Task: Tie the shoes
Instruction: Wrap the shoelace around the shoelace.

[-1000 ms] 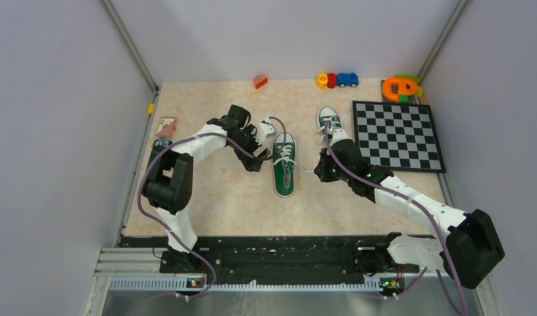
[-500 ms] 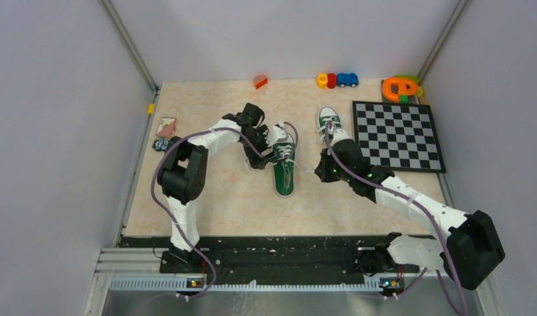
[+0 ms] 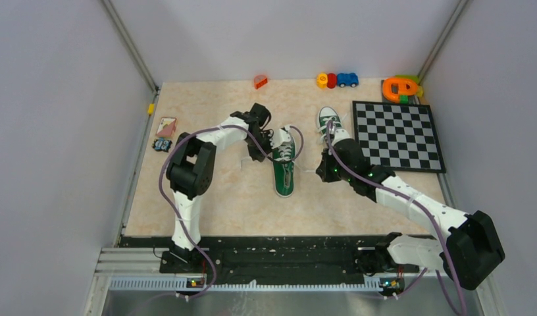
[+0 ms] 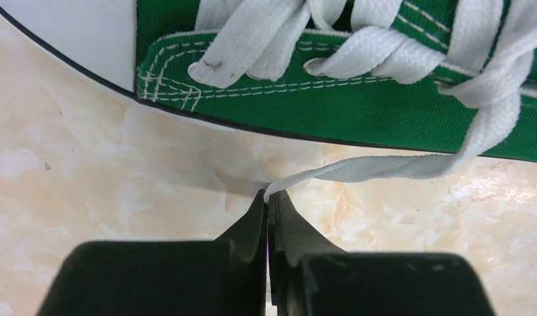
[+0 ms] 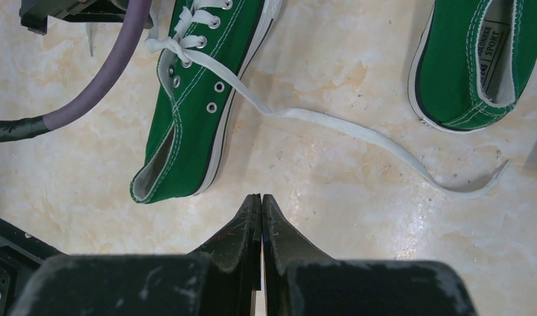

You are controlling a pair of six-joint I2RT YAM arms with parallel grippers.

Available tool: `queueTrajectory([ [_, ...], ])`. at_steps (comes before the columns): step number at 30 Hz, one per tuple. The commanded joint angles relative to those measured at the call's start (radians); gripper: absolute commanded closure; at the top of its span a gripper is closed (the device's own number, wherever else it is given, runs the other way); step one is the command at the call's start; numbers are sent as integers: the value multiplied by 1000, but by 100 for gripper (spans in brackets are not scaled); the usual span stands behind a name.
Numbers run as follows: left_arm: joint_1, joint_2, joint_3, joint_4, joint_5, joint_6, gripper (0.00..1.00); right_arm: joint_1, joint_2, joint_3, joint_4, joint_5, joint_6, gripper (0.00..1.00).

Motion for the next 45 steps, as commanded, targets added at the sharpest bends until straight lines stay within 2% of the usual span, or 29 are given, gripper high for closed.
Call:
queueTrajectory([
  [1, -2, -56, -37, -30, 2, -15, 100, -24, -33, 50, 4, 4, -6, 100],
  [5, -3, -200, -140, 85, 84, -74, 100, -34, -30, 62, 24, -21, -19, 100],
  [8, -3, -296, -246, 243, 145, -176, 100, -37, -24, 69, 51, -42, -33, 100],
  [14, -4, -517, -546, 657, 203, -481, 100, -40, 26, 89, 186, -272, -113, 100],
  [19, -5, -615, -682, 835, 173, -611, 100, -40, 91, 95, 377, -435, -166, 90],
  [21, -5, -658, -732, 896, 167, -642, 100, -41, 154, 134, 407, -456, -172, 84],
  [24, -3, -727, -805, 995, 146, -670, 100, -39, 269, 203, 404, -579, -253, 75],
  [26, -3, -754, -832, 1019, 136, -670, 100, -38, 313, 226, 426, -628, -266, 67],
  [27, -2, -768, -840, 1028, 129, -676, 100, -36, 331, 236, 433, -643, -287, 57],
  [29, -3, -786, -842, 1021, 106, -703, 100, -29, 368, 261, 433, -643, -327, 53],
  [35, -2, -787, -839, 989, 96, -707, 100, -2, 459, 342, 390, -603, -430, 62],
  [41, -2, -768, -817, 966, 113, -692, 100, 34, 519, 398, 364, -538, -517, 64],
  [45, -2, -765, -816, 962, 113, -692, 100, 52, 559, 427, 358, -529, -548, 69],
])
